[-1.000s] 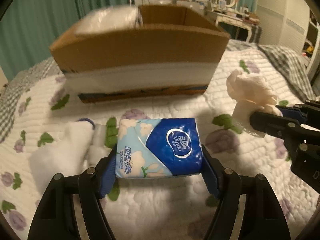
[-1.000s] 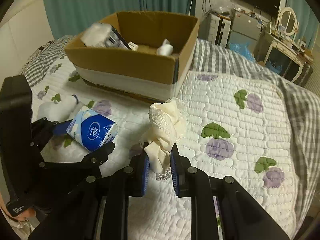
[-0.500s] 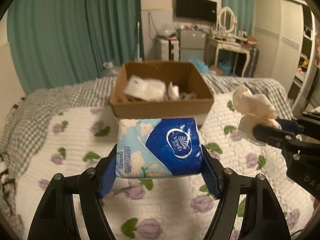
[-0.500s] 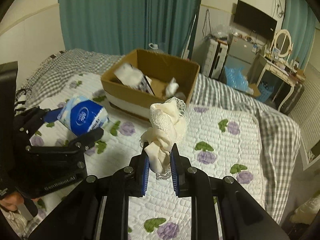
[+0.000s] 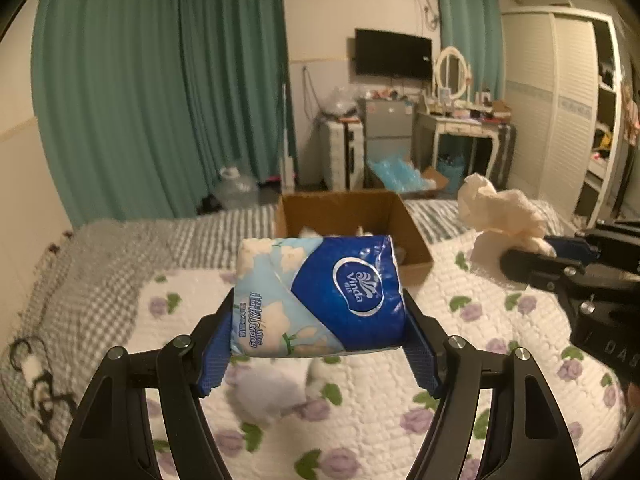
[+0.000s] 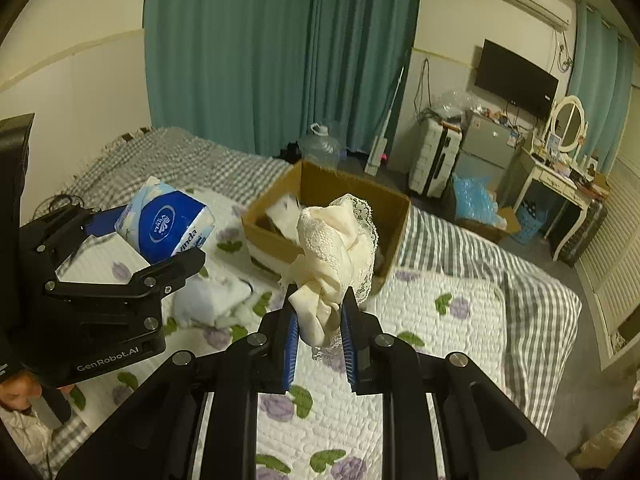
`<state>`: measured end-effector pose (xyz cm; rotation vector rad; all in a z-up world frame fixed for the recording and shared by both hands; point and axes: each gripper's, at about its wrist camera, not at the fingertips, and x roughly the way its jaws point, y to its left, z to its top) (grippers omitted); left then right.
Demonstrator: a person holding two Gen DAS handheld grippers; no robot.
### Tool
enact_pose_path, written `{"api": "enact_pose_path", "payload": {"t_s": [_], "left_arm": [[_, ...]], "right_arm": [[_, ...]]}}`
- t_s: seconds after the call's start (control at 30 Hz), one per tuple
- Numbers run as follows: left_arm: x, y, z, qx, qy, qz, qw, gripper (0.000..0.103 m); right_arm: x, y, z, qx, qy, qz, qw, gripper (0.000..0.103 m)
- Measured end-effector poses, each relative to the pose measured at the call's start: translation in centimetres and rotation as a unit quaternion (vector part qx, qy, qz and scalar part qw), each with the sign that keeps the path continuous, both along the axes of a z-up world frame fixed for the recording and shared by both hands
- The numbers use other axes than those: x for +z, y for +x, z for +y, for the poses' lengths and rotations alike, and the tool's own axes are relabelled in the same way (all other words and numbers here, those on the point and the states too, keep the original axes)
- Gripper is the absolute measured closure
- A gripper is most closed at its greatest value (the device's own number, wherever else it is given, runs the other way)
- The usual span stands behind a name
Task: Organize soft objects
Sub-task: 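Lift the tissue pack with the left gripper while the right gripper carries the lace cloth over the box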
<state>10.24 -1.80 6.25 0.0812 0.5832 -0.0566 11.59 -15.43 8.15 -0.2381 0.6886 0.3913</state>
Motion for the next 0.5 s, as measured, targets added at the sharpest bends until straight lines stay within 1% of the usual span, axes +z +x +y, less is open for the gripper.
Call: {"api": "enact_pose_path", "payload": {"t_s": [0.1,0.2,0.3,0.4,0.5], "left_arm": [[0.9,0.9,0.3,-0.001,0.007,-0.006,1.0,0.031],[1.9,2.4,0.5,0.003,0.019,-0.021,0.9996,0.031],[2.6,4.8,0.7,0.003,0.018,-0.028,0.9994,0.031],[2.9,6.9,0.4,0.005,0.028,-0.035,0.999,0.031],[2.8,10.2,0.2,0.001,0.03,-0.037,0.9989,0.031]], "right_arm": [[1.4,0.6,0.1,0.004,0.01,-0.008,1.0,0.085],[2.6,1.6,0.4,0.006,0.01,-0.018,1.0,0.085],[3.5,3.2,0.7,0.011,0.017,-0.023,1.0,0.085],[4.0,5.1,1.1,0.012,0.022,-0.026,0.999,0.085],[4.2,7.7,1.5,0.013,0.024,-0.026,0.999,0.085]]}}
